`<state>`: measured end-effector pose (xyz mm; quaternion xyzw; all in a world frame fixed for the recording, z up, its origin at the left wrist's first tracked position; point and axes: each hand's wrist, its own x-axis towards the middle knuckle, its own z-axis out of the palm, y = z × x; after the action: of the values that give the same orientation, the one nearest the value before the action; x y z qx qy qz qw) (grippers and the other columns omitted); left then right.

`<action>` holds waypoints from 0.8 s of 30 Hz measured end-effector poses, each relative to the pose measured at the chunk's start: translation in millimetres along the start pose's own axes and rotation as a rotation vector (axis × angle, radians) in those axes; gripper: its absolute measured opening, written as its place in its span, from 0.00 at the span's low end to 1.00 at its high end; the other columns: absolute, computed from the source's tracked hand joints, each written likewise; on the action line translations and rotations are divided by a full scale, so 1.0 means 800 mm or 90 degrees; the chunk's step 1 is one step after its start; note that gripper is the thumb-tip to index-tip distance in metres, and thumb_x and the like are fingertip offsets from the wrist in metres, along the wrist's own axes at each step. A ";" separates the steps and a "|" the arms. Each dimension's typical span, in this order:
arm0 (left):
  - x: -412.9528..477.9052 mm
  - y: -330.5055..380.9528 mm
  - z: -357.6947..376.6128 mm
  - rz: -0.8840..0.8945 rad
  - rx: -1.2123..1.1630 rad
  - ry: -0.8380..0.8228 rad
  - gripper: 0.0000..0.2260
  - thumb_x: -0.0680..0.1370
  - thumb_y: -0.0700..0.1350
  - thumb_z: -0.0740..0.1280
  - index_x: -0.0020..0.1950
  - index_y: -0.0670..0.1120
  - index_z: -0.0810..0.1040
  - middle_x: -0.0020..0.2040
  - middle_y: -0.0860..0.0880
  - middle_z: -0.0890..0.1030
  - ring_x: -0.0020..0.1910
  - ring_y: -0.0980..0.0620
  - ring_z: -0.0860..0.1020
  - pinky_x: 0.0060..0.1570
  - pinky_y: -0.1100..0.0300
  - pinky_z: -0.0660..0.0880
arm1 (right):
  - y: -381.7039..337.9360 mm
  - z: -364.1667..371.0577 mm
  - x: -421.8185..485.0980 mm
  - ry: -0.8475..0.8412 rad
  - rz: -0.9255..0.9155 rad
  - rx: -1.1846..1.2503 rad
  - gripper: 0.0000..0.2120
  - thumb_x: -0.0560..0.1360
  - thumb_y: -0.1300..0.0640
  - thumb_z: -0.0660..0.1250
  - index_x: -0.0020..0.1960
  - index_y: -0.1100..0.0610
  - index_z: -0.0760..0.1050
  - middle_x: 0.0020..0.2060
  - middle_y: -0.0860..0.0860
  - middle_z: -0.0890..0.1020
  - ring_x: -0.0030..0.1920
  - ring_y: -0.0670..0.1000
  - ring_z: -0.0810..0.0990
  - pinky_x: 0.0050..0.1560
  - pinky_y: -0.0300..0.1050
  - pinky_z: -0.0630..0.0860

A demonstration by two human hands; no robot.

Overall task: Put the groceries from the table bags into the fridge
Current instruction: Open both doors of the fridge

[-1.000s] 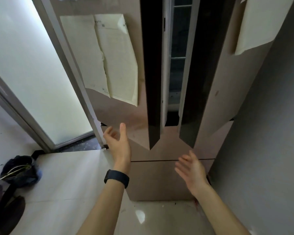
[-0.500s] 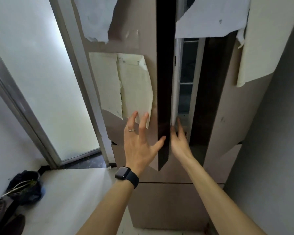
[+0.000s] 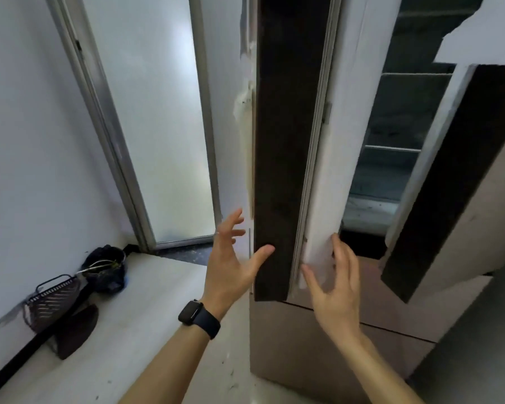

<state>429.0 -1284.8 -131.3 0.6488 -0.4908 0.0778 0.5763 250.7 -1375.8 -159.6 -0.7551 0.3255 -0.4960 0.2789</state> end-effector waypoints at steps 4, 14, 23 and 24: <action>-0.018 -0.013 -0.045 -0.025 0.055 0.076 0.32 0.78 0.56 0.70 0.76 0.68 0.57 0.67 0.59 0.69 0.60 0.61 0.74 0.57 0.72 0.73 | -0.006 0.046 -0.016 -0.024 -0.162 -0.071 0.40 0.76 0.46 0.71 0.80 0.49 0.53 0.80 0.51 0.52 0.79 0.45 0.51 0.72 0.55 0.59; -0.008 -0.027 -0.109 -0.111 0.105 0.049 0.29 0.82 0.49 0.66 0.80 0.62 0.59 0.80 0.58 0.57 0.78 0.62 0.57 0.68 0.76 0.56 | -0.039 0.120 0.002 -0.088 -0.463 -0.302 0.37 0.77 0.42 0.67 0.80 0.50 0.56 0.78 0.54 0.62 0.76 0.59 0.61 0.71 0.65 0.60; 0.030 -0.056 -0.152 -0.243 0.010 0.007 0.34 0.78 0.61 0.68 0.78 0.70 0.52 0.71 0.71 0.63 0.70 0.58 0.69 0.70 0.49 0.72 | -0.039 0.172 0.031 -0.096 -0.537 -0.249 0.32 0.71 0.62 0.77 0.73 0.57 0.72 0.73 0.55 0.69 0.73 0.60 0.66 0.73 0.59 0.59; 0.033 -0.059 -0.157 -0.246 0.025 -0.004 0.34 0.78 0.62 0.67 0.78 0.71 0.52 0.72 0.69 0.64 0.69 0.57 0.72 0.68 0.50 0.73 | -0.041 0.179 0.034 -0.096 -0.550 -0.255 0.32 0.70 0.64 0.77 0.73 0.58 0.72 0.73 0.55 0.69 0.72 0.60 0.67 0.73 0.59 0.60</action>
<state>535.1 -1202.5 -104.3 0.7422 -0.3575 -0.0270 0.5662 398.9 -1361.6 -170.2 -0.8939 0.0502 -0.4381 -0.0809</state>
